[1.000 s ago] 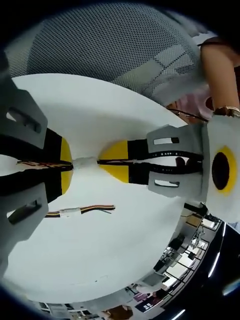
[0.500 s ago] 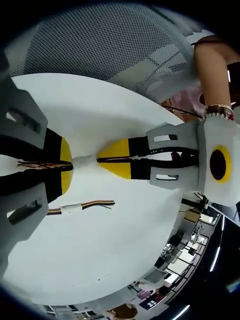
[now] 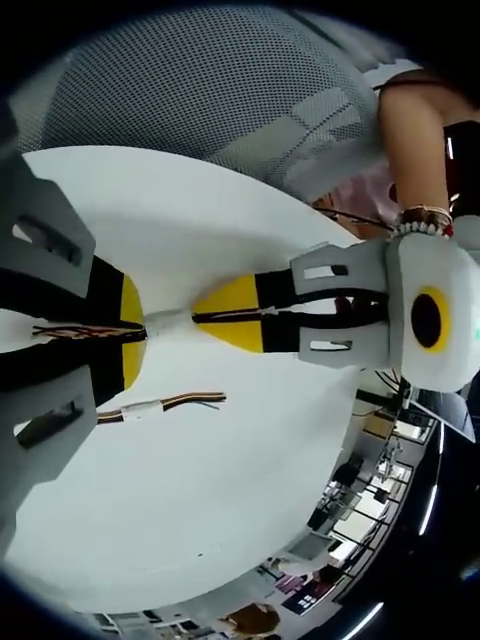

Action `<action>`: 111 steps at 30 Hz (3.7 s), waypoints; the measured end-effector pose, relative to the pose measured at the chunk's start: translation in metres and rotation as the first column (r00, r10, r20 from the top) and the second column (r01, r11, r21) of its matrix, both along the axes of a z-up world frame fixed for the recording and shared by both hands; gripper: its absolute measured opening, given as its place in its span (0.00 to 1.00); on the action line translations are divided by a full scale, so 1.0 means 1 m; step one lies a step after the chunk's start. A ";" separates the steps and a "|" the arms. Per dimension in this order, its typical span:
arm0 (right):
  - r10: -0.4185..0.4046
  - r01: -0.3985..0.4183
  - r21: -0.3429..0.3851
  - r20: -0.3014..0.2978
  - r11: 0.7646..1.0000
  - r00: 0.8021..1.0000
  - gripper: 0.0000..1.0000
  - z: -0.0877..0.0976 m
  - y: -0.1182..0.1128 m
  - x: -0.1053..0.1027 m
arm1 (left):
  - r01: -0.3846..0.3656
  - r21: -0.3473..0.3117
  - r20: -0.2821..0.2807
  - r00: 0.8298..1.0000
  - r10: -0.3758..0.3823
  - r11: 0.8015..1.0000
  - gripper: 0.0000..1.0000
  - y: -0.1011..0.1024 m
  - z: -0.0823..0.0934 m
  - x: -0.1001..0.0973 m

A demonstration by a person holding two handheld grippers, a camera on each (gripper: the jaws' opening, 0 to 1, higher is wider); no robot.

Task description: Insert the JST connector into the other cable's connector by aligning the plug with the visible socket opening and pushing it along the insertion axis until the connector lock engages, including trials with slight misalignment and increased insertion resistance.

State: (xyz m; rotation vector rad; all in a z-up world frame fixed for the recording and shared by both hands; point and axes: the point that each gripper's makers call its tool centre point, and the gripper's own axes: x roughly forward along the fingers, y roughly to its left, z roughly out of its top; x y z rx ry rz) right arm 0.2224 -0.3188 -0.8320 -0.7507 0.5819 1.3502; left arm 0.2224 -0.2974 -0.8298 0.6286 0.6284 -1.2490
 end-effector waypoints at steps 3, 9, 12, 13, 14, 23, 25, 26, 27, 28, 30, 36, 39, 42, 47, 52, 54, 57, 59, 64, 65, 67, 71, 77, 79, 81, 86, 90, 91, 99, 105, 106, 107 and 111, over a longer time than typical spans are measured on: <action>-0.009 0.009 0.011 0.000 1.000 1.000 0.00 0.002 -0.001 0.002 | -0.006 -0.015 0.001 1.000 0.006 1.000 0.00 -0.001 0.001 0.001; -0.023 0.023 0.029 -0.001 0.999 1.000 0.00 0.004 -0.002 0.006 | -0.017 -0.034 0.001 1.000 0.017 0.999 0.00 -0.002 0.002 0.005; -0.033 0.033 0.036 0.006 0.999 0.999 0.00 0.004 -0.003 0.010 | -0.029 -0.058 -0.005 1.000 0.029 0.998 0.00 -0.003 0.004 0.011; -0.040 0.039 0.040 0.009 0.998 0.999 0.00 0.005 -0.004 0.012 | -0.033 -0.061 -0.008 0.999 0.033 0.998 0.00 -0.003 0.004 0.012; -0.052 0.051 0.057 0.015 0.997 0.999 0.00 0.007 -0.004 0.015 | -0.036 -0.063 -0.006 0.999 0.035 0.997 0.00 -0.003 0.005 0.014; -0.074 0.070 0.058 0.063 0.996 0.995 0.00 0.004 -0.006 0.028 | -0.039 -0.029 0.035 0.999 0.040 0.999 0.00 -0.006 0.003 0.030; -0.082 0.078 0.058 0.072 0.995 0.994 0.00 0.003 -0.007 0.030 | -0.038 -0.030 0.031 0.999 0.039 0.999 0.00 -0.006 0.002 0.033; -0.087 0.083 0.056 0.073 0.995 0.994 0.00 0.002 -0.007 0.031 | -0.040 -0.033 0.030 0.999 0.041 0.999 0.00 -0.006 0.002 0.034; -0.097 0.092 0.057 0.084 0.994 0.992 0.00 0.001 -0.008 0.034 | -0.042 -0.036 0.032 0.999 0.044 0.998 0.00 -0.006 0.002 0.036; -0.098 0.093 0.057 0.088 0.994 0.991 0.00 0.000 -0.008 0.035 | -0.045 -0.036 0.035 0.998 0.046 0.998 0.00 -0.007 0.001 0.037; -0.108 0.103 0.061 0.089 0.993 0.990 0.00 -0.001 -0.008 0.038 | -0.048 -0.032 0.043 0.998 0.049 0.998 0.00 -0.007 0.000 0.040; -0.123 0.117 0.056 0.099 0.992 0.988 0.00 -0.007 -0.009 0.042 | -0.056 -0.030 0.043 0.997 0.057 0.998 0.00 -0.008 -0.003 0.045; -0.122 0.118 0.047 0.099 0.992 0.988 0.01 -0.010 -0.009 0.044 | -0.056 -0.026 0.038 0.998 0.057 0.998 0.00 -0.008 -0.005 0.045; -0.123 0.120 0.047 0.089 0.992 0.988 0.01 -0.012 -0.009 0.043 | -0.061 -0.023 0.030 0.998 0.062 0.998 0.00 -0.007 -0.008 0.045; -0.118 0.116 0.037 0.078 0.993 0.990 0.01 -0.016 -0.008 0.041 | -0.062 -0.014 0.031 0.998 0.062 0.998 0.00 -0.007 -0.012 0.043; -0.112 0.111 0.025 0.081 0.994 0.990 0.01 -0.020 -0.009 0.040 | -0.063 -0.014 0.028 0.998 0.063 0.998 0.00 -0.008 -0.015 0.043; -0.107 0.106 0.017 0.088 0.994 0.990 0.01 -0.021 -0.009 0.040 | -0.064 -0.012 0.027 0.998 0.064 0.998 0.00 -0.008 -0.017 0.043; -0.104 0.104 0.013 0.090 0.995 0.990 0.01 -0.022 -0.010 0.040 | -0.060 -0.004 0.029 0.998 0.060 0.998 0.00 -0.008 -0.019 0.043; -0.106 0.105 0.014 0.088 0.994 0.990 0.01 -0.022 -0.010 0.040 | -0.061 -0.006 0.025 0.998 0.062 0.998 0.00 -0.008 -0.019 0.043; -0.108 0.107 0.017 0.093 0.994 0.990 0.01 -0.021 -0.010 0.041 | -0.063 -0.008 0.030 0.998 0.063 0.998 0.00 -0.008 -0.020 0.045; -0.108 0.107 0.017 0.093 0.994 0.990 0.01 -0.021 -0.010 0.041 | -0.063 -0.007 0.031 0.998 0.063 0.998 0.00 -0.008 -0.020 0.045; -0.100 0.100 0.008 0.102 0.995 0.990 0.01 -0.022 -0.010 0.041 | -0.064 -0.010 0.031 0.997 0.064 0.998 0.00 -0.009 -0.020 0.044; -0.096 0.097 -0.010 0.114 0.995 0.989 0.02 -0.021 -0.010 0.041 | -0.066 -0.015 0.028 0.997 0.066 0.998 0.00 -0.008 -0.020 0.044; -0.101 0.103 -0.016 0.118 0.995 0.988 0.04 -0.021 -0.010 0.042 | -0.063 -0.036 0.023 0.998 0.064 0.997 0.01 -0.013 -0.017 0.042; -0.106 0.108 -0.014 0.113 0.994 0.988 0.07 -0.020 -0.010 0.042 | -0.063 -0.036 0.022 0.998 0.064 0.997 0.02 -0.013 -0.017 0.041; -0.106 0.109 -0.023 0.120 0.994 0.987 0.06 -0.019 -0.012 0.042 | -0.064 -0.036 0.022 0.998 0.065 0.997 0.03 -0.012 -0.016 0.041; -0.116 0.119 -0.017 0.117 0.993 0.986 0.07 -0.014 -0.013 0.042 | -0.073 -0.036 0.025 0.997 0.074 0.997 0.06 -0.009 -0.013 0.042; -0.146 0.145 0.019 0.099 0.989 0.984 0.08 -0.003 -0.014 0.043 | -0.093 -0.041 0.029 0.995 0.094 0.995 0.10 -0.004 -0.003 0.041; -0.152 0.151 0.020 0.092 0.988 0.984 0.08 -0.002 -0.015 0.044 | -0.099 -0.043 0.039 0.994 0.100 0.994 0.10 -0.001 0.001 0.041; -0.215 0.212 0.050 0.062 0.976 0.975 0.14 0.008 -0.027 0.046 | -0.163 -0.105 0.099 0.980 0.173 0.981 0.20 0.012 0.038 0.042; -0.250 0.247 0.060 0.041 0.967 0.967 0.19 0.016 -0.039 0.046 | -0.206 -0.152 0.140 0.964 0.228 0.967 0.27 0.020 0.068 0.033; -0.253 0.251 0.060 0.040 0.966 0.967 0.20 0.017 -0.041 0.046 | -0.210 -0.161 0.146 0.961 0.233 0.964 0.28 0.021 0.072 0.031; -0.258 0.255 0.057 0.039 0.965 0.965 0.20 0.018 -0.043 0.045 | -0.216 -0.179 0.144 0.959 0.243 0.960 0.29 0.021 0.076 0.029; -0.301 0.299 0.114 0.004 0.947 0.954 0.25 0.033 -0.044 0.039 | -0.278 -0.243 0.125 0.941 0.314 0.929 0.42 0.031 0.092 0.023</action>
